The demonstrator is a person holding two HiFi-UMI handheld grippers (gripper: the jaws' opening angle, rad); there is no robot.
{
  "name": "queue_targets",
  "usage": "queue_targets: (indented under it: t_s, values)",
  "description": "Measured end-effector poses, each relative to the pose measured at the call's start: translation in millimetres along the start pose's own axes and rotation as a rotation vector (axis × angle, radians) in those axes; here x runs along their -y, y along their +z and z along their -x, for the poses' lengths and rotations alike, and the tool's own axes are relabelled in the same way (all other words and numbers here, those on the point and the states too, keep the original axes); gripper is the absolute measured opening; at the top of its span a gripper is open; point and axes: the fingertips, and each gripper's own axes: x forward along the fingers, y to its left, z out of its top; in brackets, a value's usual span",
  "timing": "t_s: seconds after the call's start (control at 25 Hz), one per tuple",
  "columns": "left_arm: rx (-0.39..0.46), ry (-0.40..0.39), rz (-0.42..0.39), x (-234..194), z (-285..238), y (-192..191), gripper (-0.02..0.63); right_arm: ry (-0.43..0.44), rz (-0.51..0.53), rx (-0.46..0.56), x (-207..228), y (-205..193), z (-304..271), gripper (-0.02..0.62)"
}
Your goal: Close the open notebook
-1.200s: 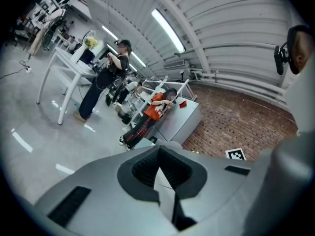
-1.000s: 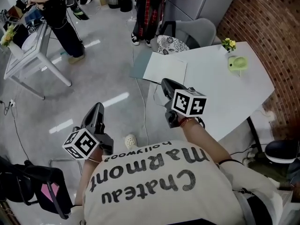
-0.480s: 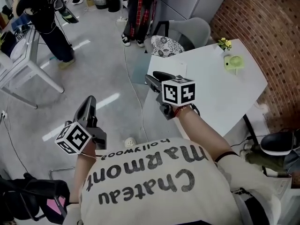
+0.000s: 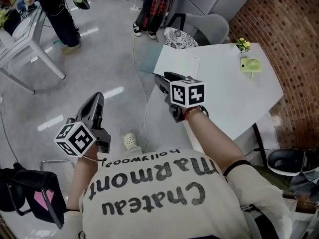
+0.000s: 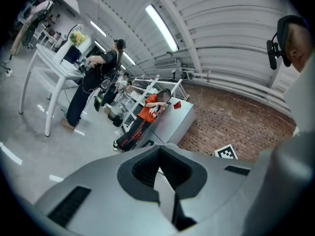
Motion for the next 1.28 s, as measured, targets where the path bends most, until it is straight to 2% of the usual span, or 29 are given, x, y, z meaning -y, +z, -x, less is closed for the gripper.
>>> queue_targets:
  t_s: [0.24, 0.4, 0.56, 1.0, 1.28]
  values:
    - [-0.030, 0.040, 0.031, 23, 38, -35, 0.002, 0.032, -0.025, -0.011, -13, -39, 31, 0.187]
    - [-0.038, 0.029, 0.036, 35, 42, -47, 0.002, 0.059, -0.039, -0.015, -16, -48, 38, 0.187]
    - [-0.044, 0.010, 0.020, 39, 33, -46, 0.002, 0.050, -0.034, -0.010, -11, -46, 35, 0.189]
    - [-0.071, -0.003, 0.001, 10, -26, -14, 0.002, 0.026, 0.008, -0.040, 14, -23, -21, 0.193]
    - [-0.070, -0.023, -0.007, -12, -62, 14, 0.002, -0.001, -0.001, -0.041, 25, -2, -64, 0.193]
